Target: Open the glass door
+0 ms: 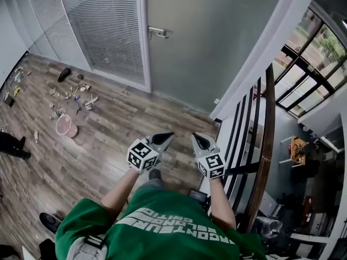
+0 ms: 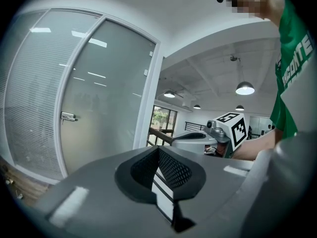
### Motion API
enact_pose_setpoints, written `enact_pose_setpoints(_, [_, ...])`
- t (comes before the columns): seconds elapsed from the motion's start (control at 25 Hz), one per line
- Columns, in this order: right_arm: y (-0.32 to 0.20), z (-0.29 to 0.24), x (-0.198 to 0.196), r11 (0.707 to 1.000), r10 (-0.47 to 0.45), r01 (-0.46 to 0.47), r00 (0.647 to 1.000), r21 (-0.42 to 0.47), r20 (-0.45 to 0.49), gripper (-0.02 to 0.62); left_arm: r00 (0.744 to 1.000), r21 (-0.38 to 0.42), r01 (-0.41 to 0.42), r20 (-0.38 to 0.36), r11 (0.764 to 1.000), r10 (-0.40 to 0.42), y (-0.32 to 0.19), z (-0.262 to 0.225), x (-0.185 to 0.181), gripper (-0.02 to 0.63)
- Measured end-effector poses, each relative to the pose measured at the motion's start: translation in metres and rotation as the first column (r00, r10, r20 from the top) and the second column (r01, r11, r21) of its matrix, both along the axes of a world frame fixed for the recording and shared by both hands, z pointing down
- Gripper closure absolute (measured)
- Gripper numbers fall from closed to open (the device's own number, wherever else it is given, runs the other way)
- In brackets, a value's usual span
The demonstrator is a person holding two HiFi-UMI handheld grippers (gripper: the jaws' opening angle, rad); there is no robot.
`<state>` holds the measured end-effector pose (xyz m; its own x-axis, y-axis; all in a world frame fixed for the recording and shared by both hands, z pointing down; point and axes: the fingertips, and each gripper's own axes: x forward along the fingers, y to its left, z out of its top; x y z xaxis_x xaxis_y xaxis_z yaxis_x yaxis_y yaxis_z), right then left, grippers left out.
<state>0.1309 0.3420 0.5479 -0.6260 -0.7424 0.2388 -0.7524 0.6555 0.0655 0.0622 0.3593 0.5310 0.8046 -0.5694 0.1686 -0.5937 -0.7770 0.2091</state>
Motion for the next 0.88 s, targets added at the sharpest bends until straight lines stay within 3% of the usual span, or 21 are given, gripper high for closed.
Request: enact_pose_setpoints(0.88, [-0.131, -0.007, -0.072, 1.000, 0.013, -0.013, 0.999, 0.016, -0.040, 0.602, 1.000, -0.009, 0.009, -0.026, 1.000, -0.009, -0.129, 0.004, -0.084, 0.591])
